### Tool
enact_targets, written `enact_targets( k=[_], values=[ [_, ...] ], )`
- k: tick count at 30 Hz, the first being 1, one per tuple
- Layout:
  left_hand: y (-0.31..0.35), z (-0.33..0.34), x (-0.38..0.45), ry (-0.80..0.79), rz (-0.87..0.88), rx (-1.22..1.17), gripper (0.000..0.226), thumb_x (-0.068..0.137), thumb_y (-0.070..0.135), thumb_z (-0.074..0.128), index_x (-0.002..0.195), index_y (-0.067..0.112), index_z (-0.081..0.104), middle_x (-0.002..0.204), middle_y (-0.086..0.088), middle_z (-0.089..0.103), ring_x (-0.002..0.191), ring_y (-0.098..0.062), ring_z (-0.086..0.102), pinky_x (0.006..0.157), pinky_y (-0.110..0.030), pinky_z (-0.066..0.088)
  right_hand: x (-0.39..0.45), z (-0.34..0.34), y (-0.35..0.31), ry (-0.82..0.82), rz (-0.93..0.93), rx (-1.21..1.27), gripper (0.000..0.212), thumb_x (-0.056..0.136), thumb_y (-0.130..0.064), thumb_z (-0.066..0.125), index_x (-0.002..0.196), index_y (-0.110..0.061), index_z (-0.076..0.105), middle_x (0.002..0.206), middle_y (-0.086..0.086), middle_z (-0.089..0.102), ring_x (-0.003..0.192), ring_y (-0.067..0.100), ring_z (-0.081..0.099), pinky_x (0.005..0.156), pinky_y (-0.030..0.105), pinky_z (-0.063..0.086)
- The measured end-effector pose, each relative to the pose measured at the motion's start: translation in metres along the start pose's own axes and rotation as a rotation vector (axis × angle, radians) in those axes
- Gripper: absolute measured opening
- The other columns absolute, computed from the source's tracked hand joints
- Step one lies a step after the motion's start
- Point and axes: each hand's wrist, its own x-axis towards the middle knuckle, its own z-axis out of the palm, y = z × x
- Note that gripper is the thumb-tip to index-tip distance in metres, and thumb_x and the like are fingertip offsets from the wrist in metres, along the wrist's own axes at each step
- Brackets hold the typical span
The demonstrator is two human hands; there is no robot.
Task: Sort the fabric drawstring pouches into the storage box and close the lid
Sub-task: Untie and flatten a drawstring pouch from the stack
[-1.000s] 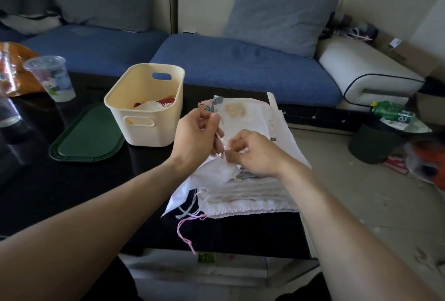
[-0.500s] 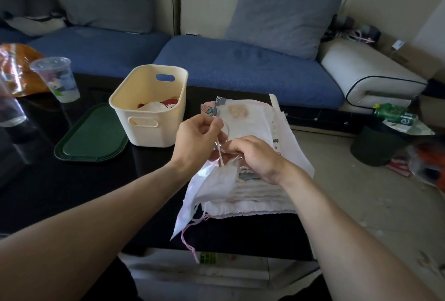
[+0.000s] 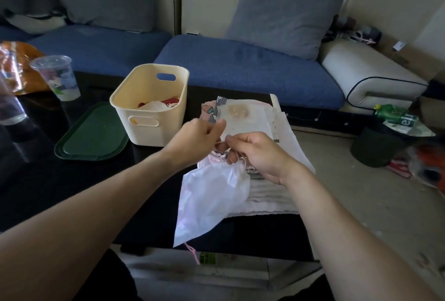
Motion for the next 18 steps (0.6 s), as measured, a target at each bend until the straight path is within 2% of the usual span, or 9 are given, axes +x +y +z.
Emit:
enact_targets(
  k=[3,5,6,8,10,11,13,15,18],
  values=[
    [-0.006,-0.014,0.007,0.082,0.047,0.164,0.055,0.100,0.038,0.053,0.067,-0.006,0.058,0.052,-0.005,0.046,0.047,-0.013,0.035,0.046,-0.024,0.030,0.002,-0.005,0.000,0.113,0.029,-0.010,0.033,0.104,-0.028,0.051,0.095,-0.006,0.074,0.059,-0.004,0.062,0.076,0.024,0.053,0.068,0.029,0.042],
    [-0.010,-0.024,0.010,0.065,0.019,0.267,0.058,0.100,0.042,0.052,0.067,-0.006,0.057,0.055,-0.009,0.049,0.051,-0.021,0.043,0.050,-0.027,0.037,0.002,-0.008,-0.001,0.166,0.009,-0.027,0.031,0.104,-0.029,0.052,0.091,-0.013,0.074,0.060,-0.006,0.061,0.074,0.019,0.052,0.067,0.027,0.042],
    [-0.010,-0.028,0.010,-0.010,-0.001,0.353,0.059,0.100,0.045,0.050,0.067,-0.004,0.058,0.058,-0.010,0.052,0.056,-0.025,0.050,0.056,-0.031,0.042,0.002,-0.009,0.000,0.170,-0.002,-0.042,0.030,0.104,-0.030,0.052,0.091,-0.015,0.075,0.061,-0.005,0.059,0.074,0.018,0.051,0.068,0.026,0.041],
    [-0.010,-0.033,0.005,-0.236,-0.027,0.600,0.056,0.102,0.046,0.045,0.064,0.006,0.057,0.067,-0.006,0.056,0.063,-0.021,0.054,0.061,-0.032,0.042,0.001,-0.010,0.000,0.116,-0.019,-0.062,0.030,0.103,-0.031,0.054,0.091,-0.017,0.077,0.066,-0.001,0.053,0.074,0.018,0.047,0.066,0.022,0.040],
    [-0.014,-0.028,0.001,-0.380,-0.005,0.710,0.046,0.103,0.038,0.044,0.071,0.008,0.057,0.077,-0.008,0.062,0.071,-0.020,0.057,0.066,-0.032,0.044,0.000,-0.008,-0.001,0.049,-0.021,-0.087,0.029,0.102,-0.030,0.056,0.089,-0.017,0.078,0.068,0.001,0.051,0.072,0.018,0.045,0.064,0.019,0.040],
    [-0.016,-0.023,-0.001,-0.377,0.021,0.664,0.038,0.103,0.032,0.043,0.080,0.007,0.059,0.084,-0.009,0.065,0.077,-0.023,0.060,0.072,-0.036,0.048,0.000,-0.006,-0.001,0.032,-0.017,-0.106,0.030,0.102,-0.030,0.057,0.089,-0.014,0.078,0.067,0.001,0.051,0.070,0.018,0.044,0.065,0.020,0.040],
    [-0.014,-0.012,-0.002,-0.265,0.018,0.360,0.025,0.102,0.023,0.043,0.098,0.008,0.063,0.094,-0.008,0.068,0.088,-0.024,0.064,0.083,-0.041,0.053,0.001,-0.003,-0.001,0.032,-0.024,-0.146,0.034,0.101,-0.031,0.058,0.083,-0.010,0.076,0.062,-0.001,0.054,0.063,0.014,0.045,0.064,0.022,0.039],
    [-0.004,-0.003,-0.002,-0.253,-0.098,-0.046,0.032,0.103,0.021,0.041,0.103,0.001,0.066,0.094,-0.016,0.070,0.085,-0.024,0.066,0.085,-0.040,0.054,0.000,-0.001,-0.003,0.038,-0.044,-0.196,0.040,0.101,-0.034,0.057,0.072,-0.012,0.073,0.056,-0.005,0.057,0.053,0.007,0.046,0.058,0.018,0.038],
    [0.005,0.005,-0.005,-0.411,-0.266,-0.471,0.054,0.105,0.034,0.033,0.095,-0.009,0.065,0.089,-0.028,0.066,0.078,-0.033,0.064,0.081,-0.043,0.054,0.000,-0.001,-0.005,0.064,-0.081,-0.199,0.048,0.103,-0.040,0.051,0.080,-0.005,0.075,0.058,-0.003,0.064,0.054,0.005,0.053,0.057,0.016,0.041]
  ],
)
